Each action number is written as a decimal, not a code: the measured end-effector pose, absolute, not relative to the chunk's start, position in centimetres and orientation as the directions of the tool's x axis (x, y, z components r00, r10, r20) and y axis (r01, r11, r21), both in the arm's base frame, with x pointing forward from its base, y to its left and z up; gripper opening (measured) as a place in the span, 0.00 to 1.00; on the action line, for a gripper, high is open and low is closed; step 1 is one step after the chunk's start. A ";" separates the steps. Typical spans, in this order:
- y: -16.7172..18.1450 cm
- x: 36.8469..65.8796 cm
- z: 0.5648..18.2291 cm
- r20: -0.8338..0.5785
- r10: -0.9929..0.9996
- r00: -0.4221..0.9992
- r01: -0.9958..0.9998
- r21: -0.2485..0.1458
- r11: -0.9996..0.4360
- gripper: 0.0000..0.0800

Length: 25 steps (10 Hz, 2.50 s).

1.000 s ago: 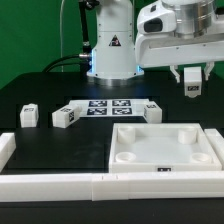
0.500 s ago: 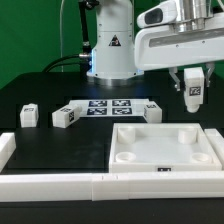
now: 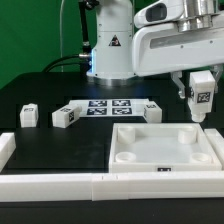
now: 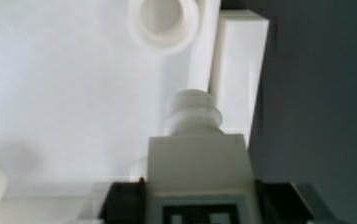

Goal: Assemble one leg

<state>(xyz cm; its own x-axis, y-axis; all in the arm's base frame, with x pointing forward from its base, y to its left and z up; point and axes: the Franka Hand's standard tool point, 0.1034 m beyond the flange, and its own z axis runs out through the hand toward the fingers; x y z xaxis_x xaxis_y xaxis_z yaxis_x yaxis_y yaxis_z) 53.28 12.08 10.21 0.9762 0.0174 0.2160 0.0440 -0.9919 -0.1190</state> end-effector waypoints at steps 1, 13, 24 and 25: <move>12.1 53.3 10.2 0.219 0.017 0.976 0.044 -0.119 -0.992 0.36; 10.0 60.6 6.3 0.377 0.129 0.917 0.164 -0.064 -0.984 0.36; 10.6 59.6 5.3 0.445 0.133 0.886 0.170 -0.045 -0.984 0.73; 10.6 59.6 5.3 0.445 0.133 0.886 0.170 -0.045 -0.984 0.79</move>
Offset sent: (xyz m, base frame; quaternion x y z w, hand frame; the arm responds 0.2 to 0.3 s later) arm 0.0600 -0.0114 -0.0040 0.0049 -0.0086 -0.1166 0.9931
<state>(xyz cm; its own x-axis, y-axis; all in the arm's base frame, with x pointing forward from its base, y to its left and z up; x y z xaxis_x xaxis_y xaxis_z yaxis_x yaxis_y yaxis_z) 59.57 10.58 5.31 0.8856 0.1327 0.4452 0.1701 -0.9844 -0.0450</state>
